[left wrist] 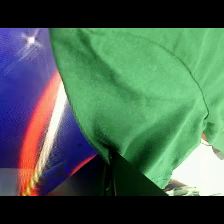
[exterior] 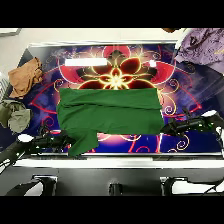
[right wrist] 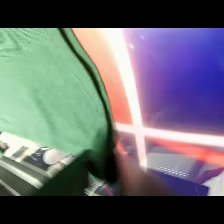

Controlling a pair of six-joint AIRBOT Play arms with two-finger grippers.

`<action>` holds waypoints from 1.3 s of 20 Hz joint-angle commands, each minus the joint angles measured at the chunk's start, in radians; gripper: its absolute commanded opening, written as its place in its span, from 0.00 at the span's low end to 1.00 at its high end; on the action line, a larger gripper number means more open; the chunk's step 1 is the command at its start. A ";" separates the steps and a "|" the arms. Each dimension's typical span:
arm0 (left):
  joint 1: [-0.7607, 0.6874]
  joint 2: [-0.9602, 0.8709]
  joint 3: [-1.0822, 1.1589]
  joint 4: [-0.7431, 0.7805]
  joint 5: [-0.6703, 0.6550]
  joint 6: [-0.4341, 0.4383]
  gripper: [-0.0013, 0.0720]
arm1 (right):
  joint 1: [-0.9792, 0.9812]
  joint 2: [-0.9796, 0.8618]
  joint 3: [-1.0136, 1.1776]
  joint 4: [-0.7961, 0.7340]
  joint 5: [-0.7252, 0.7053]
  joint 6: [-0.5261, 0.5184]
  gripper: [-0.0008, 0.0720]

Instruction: Fold the clothes and pants, and hang the long-sleeved shirts on hangers.

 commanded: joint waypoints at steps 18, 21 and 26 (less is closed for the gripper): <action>0.124 0.345 0.267 0.424 -0.371 -0.253 0.04 | 0.184 0.400 0.002 -0.304 0.039 0.173 0.05; 0.103 0.245 0.310 0.401 -0.292 -0.201 0.04 | 0.262 0.398 0.034 -0.367 -0.086 0.173 0.05; 0.074 0.000 0.473 0.387 -0.232 -0.093 0.04 | 0.279 0.274 0.155 -0.386 -0.136 0.173 0.05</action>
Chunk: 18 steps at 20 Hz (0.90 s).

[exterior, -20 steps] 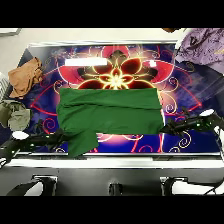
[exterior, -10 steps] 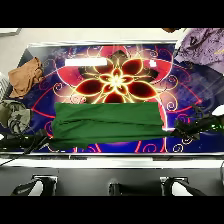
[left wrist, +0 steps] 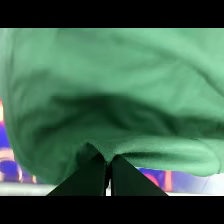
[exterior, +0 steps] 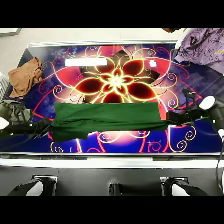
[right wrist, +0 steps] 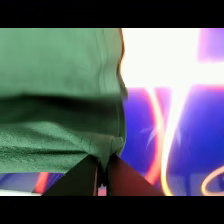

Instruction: Fold the clothes and pants, and hang the long-sleeved shirts on hangers.

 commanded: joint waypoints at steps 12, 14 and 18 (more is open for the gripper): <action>-0.076 -0.671 0.604 -0.011 0.012 0.119 0.04 | 0.017 -0.404 0.348 0.069 -0.100 -0.027 0.05; -0.079 -0.726 0.650 -0.011 -0.005 0.119 0.04 | 0.017 -0.433 0.356 0.092 -0.111 -0.036 0.05; -0.083 -0.776 0.667 -0.011 -0.004 0.119 0.04 | 0.017 -0.476 0.356 0.190 -0.153 -0.072 0.05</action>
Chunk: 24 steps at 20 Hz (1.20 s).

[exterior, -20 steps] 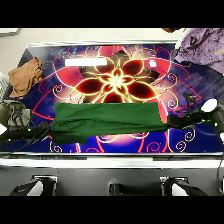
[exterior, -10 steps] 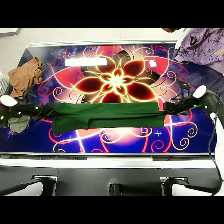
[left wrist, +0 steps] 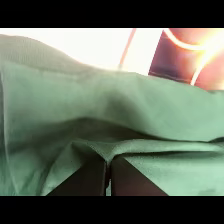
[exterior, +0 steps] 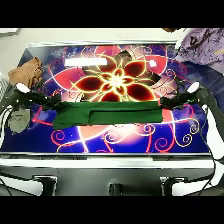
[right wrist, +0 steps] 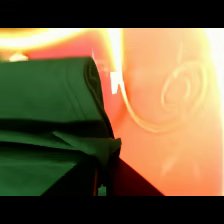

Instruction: Fold the clothes and pants, and hang the long-sleeved shirts on hangers.

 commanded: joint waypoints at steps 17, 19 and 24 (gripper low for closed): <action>-0.012 0.022 0.190 0.094 -0.135 -0.048 0.77 | -0.256 -0.124 0.118 0.327 0.312 0.055 0.84; -0.012 0.036 0.191 0.095 -0.134 -0.049 0.77 | -0.249 -0.172 0.111 0.379 0.320 0.008 0.84; -0.012 0.039 0.191 0.094 -0.134 -0.074 0.77 | -0.198 -0.230 0.111 0.387 0.275 -0.009 0.84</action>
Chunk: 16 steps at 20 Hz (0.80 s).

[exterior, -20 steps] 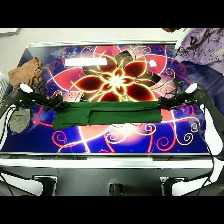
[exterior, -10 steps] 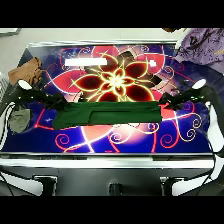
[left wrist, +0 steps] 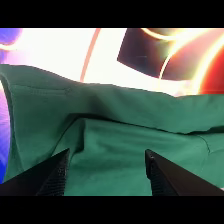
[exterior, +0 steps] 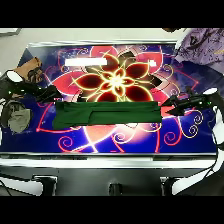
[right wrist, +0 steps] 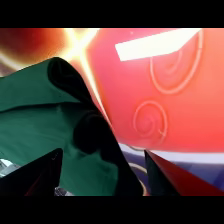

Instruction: Fold the clothes and pants, and hang the long-sleeved shirts on hangers.

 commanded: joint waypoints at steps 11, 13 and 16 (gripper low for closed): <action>-0.035 0.006 0.003 -0.116 -0.001 -0.011 0.30 | 0.146 -0.003 0.012 -0.021 -0.069 0.004 0.05; -0.089 -0.004 0.003 -0.170 0.023 -0.046 0.04 | 0.145 0.055 0.049 -0.096 -0.054 0.078 0.05; -0.228 -0.031 0.003 -0.198 0.128 -0.132 0.04 | 0.146 0.159 0.095 -0.195 -0.028 0.180 0.05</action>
